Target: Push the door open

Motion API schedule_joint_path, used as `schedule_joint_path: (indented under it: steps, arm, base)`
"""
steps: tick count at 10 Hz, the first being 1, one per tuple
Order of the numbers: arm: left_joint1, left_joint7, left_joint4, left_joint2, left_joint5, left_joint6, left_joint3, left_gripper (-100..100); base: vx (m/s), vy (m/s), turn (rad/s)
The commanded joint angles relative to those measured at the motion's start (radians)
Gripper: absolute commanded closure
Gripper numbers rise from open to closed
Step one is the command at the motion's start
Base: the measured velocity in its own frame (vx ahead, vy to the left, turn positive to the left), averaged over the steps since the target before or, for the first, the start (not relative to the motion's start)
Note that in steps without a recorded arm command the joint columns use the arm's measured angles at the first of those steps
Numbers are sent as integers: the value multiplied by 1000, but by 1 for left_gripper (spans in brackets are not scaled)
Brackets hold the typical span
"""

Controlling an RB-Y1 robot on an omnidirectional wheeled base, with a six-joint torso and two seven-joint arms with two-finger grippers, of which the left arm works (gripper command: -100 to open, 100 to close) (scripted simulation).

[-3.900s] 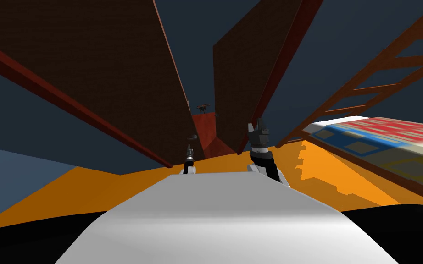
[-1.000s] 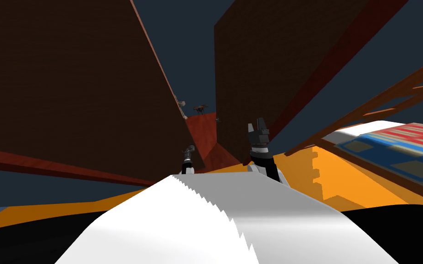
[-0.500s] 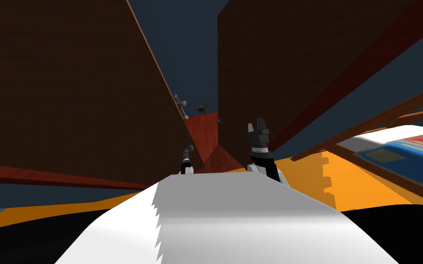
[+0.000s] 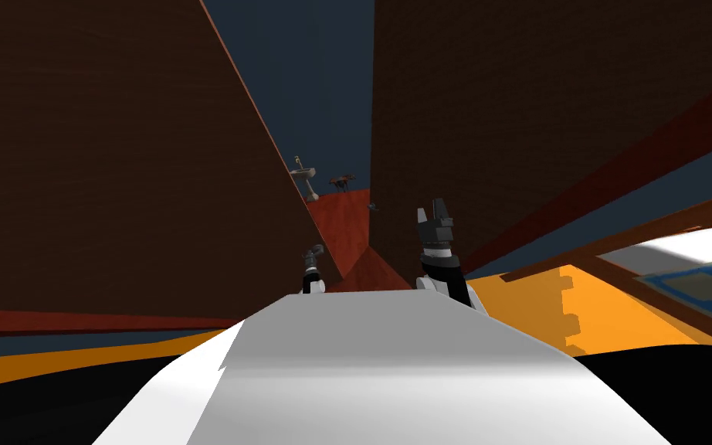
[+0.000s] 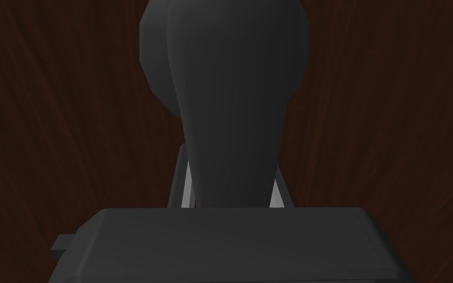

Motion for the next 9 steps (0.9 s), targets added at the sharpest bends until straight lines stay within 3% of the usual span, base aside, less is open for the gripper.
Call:
schedule_joint_path:
  steps: [1,2,3,9]
  arm:
    - [-40,-6,50,22,11,-49,23,100]
    - [-40,-6,55,22,11,-49,23,100]
    - [-43,-20,70,14,21,-50,42,100]
    - [-54,-69,76,-35,58,-56,107,100]
  base:
    - [106,-4,63]
    - [42,-1,12]
    - [100,-4,65]
    - [205,-24,89]
